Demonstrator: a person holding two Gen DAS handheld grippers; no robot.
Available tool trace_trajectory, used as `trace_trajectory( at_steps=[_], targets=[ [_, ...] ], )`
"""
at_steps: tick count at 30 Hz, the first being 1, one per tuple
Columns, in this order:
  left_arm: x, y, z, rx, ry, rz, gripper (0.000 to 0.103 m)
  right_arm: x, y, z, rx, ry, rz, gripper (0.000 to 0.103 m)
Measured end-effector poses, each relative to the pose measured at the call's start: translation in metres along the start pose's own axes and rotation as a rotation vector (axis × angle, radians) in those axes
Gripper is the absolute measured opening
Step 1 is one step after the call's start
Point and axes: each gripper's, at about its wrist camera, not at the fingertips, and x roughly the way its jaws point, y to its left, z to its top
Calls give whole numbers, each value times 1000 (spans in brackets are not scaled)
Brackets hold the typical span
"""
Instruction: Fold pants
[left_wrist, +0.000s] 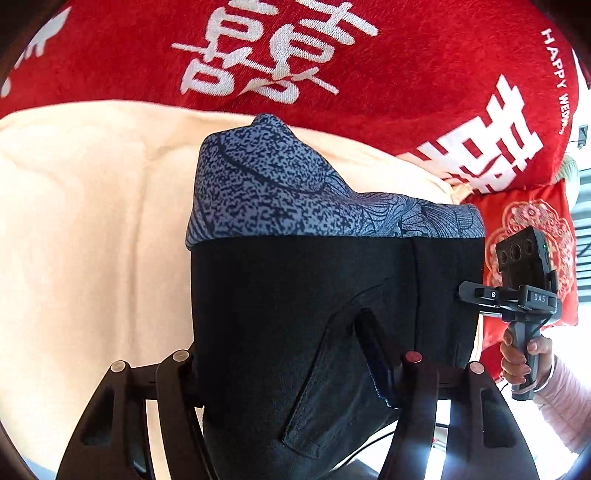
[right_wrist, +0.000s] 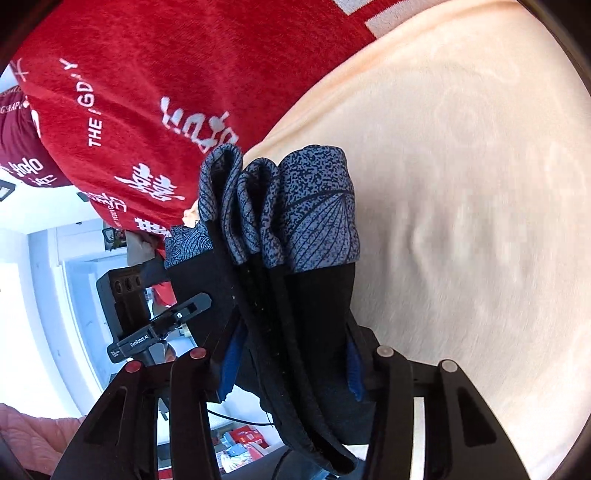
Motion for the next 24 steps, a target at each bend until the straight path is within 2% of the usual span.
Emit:
trace_trajectory(
  at_steps=[6,9,11,13,15,16,17,18,20,24],
  targets=[
    [-18,12,-37,9,31,16,66,20,4,-47,36,-7,12,51],
    [-15,30,-55,-14,51,29,66,37,-7,-61,63,4,-22,51],
    [-4,43,-66,-24,66,66,67,51,-7,-64,51,1,-88,55],
    [2,57,-74,-49,47,91,82,54,-11,-65,59,-33,-112,60],
    [2,69,-77,-79,18,92,85,53,-15,-64,88,-52,-129,66],
    [2,73,-78,-91,16,87,93,53,-16,-66,88,-55,-157,72],
    [2,76,-79,-97,10,102,96,52,-16,-68,81,-59,-196,75],
    [2,77,-80,-94,3,113,97,50,-15,-70,74,-64,-235,80],
    [0,75,-81,-82,-2,128,97,46,-10,-73,67,-84,-281,81],
    [-10,61,-83,-23,-11,242,97,32,2,-90,64,-135,-421,85]
  ],
)
